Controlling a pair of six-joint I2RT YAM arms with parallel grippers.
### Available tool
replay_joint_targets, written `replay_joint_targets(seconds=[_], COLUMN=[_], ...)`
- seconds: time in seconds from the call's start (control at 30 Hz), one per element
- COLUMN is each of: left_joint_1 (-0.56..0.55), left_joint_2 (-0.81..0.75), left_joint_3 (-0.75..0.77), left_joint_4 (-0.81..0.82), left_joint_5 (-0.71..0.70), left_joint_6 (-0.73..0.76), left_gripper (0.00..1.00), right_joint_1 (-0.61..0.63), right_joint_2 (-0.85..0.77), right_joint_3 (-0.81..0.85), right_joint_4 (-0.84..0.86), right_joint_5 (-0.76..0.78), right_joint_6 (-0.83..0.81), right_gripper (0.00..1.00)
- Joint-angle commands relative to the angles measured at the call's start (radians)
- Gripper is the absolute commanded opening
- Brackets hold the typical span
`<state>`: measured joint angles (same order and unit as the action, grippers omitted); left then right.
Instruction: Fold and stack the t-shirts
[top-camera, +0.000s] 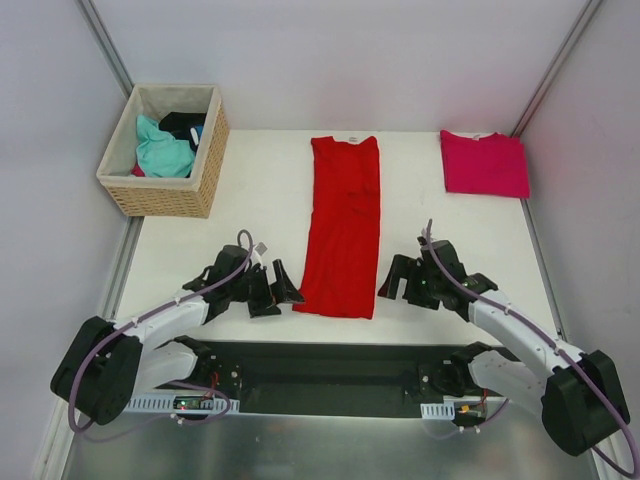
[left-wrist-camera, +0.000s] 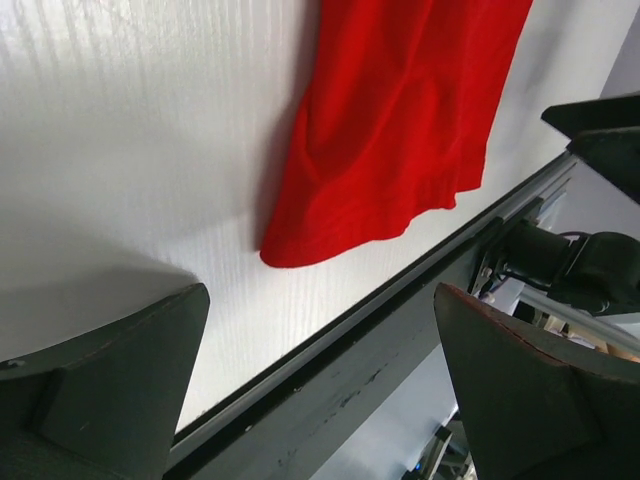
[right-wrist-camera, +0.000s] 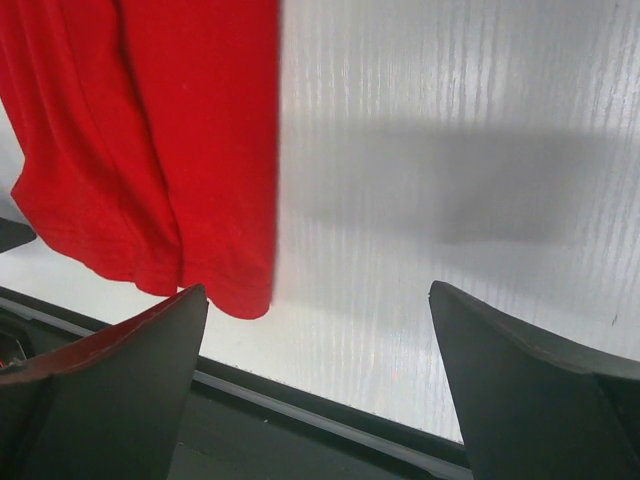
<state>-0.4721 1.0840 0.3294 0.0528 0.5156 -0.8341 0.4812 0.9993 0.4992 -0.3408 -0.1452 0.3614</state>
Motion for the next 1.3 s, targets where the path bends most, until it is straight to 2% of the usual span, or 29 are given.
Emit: replay_joint_targets(seconds=[0.0,0.2,0.43,0.6,0.67,0.8,0.87,1.07,1.27], left_joint_1=[-0.013,-0.043,-0.082,-0.085,-0.085,-0.086,-0.086,-0.086,-0.086], left_joint_2=[0.069,0.221,0.31,0.312,0.312,0.312,0.312,0.318,0.304], left_joint_3=[-0.044,-0.058,-0.062,-0.064,-0.066,-0.069,-0.069,-0.076,-0.093], left_joint_4=[0.125,0.277,0.364,0.366,0.366,0.369,0.369,0.377,0.384], left_joint_5=[-0.019,0.0,0.012,0.014,0.015,0.015,0.014,0.017,0.014], left_joint_6=[-0.032,-0.054,-0.088,-0.088,-0.088,-0.088,-0.089,-0.091,-0.099], left_gripper=[0.97,0.93,0.83,0.69,0.64,0.46,0.43,0.41,0.41], right_joint_1=[0.013,0.06,0.115,0.142,0.155,0.188,0.211,0.278,0.327], right_joint_2=[-0.048,-0.053,-0.004,0.031,0.05,0.088,0.117,0.182,0.243], right_joint_3=[-0.034,-0.067,-0.082,-0.067,-0.06,-0.044,-0.041,-0.014,0.01], right_joint_4=[-0.018,0.002,0.026,0.051,0.059,0.083,0.095,0.131,0.154], right_joint_5=[0.004,0.004,0.018,0.027,0.033,0.05,0.055,0.071,0.085], right_joint_6=[0.036,0.088,0.123,0.136,0.143,0.165,0.175,0.212,0.24], right_gripper=[0.98,0.99,0.99,0.94,0.91,0.81,0.77,0.75,0.61])
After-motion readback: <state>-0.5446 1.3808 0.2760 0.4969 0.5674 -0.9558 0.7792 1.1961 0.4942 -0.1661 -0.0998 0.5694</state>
